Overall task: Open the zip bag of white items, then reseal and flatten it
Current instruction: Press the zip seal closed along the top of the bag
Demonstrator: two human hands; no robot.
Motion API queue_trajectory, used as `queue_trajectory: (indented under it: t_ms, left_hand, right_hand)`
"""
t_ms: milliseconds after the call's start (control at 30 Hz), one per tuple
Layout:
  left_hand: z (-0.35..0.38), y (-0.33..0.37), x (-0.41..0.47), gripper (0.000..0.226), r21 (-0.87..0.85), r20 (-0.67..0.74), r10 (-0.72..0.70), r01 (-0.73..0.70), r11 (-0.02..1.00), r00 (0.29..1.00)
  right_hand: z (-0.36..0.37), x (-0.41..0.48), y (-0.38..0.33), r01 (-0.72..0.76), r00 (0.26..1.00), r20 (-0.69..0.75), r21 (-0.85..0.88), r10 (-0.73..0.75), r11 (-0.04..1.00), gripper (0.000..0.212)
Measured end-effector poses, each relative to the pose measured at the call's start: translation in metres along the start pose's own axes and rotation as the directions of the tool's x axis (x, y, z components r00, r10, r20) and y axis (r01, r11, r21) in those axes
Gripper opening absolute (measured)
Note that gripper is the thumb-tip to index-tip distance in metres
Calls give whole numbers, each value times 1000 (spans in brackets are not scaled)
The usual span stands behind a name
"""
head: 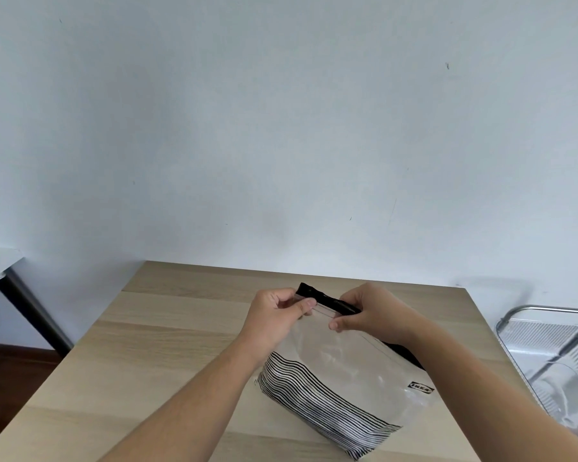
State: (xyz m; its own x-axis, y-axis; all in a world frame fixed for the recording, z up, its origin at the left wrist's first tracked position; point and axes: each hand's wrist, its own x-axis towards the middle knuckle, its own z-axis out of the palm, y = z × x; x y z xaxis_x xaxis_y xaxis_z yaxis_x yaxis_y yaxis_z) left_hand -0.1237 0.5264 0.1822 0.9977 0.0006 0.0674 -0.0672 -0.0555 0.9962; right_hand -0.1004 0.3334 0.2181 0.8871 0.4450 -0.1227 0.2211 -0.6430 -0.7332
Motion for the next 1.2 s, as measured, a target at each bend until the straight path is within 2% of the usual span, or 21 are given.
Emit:
queue_trajectory:
  t_ms: [100,200,433,567,700,867,967,1200]
  left_hand:
    - [-2,0,0,3,-51,49,-26,29,998,998]
    - [0,1,0,5,-111,95,-40,51,992,995]
    - [-7,-2,8,2,-132,23,-80,82,988,997]
    - [-10,-6,13,17,-130,-6,-102,100,986,995]
    - [-11,-10,16,7,-144,-1,-104,103,984,995]
    - [-16,-11,20,17,-172,-35,-122,114,979,992]
    - [-24,-14,25,13,-176,-75,-143,128,976,987]
    - [-27,-16,28,8,-182,-85,-150,132,974,985]
  right_hand:
    - [-1,1,0,21,1000,16,15,-21,1000,20]
    - [0,4,0,39,998,47,31,-40,999,20]
    - [-2,8,10,-7,1000,8,36,7,999,25]
    - [-4,9,12,9,1000,9,11,-9,1000,26]
    - [0,13,12,19,999,-27,-25,-20,1000,29]
    - [-5,12,14,-46,999,6,-77,47,996,24]
    - [-9,11,20,-87,996,10,-105,88,991,19]
    - [-7,14,23,-39,999,18,-107,41,993,24]
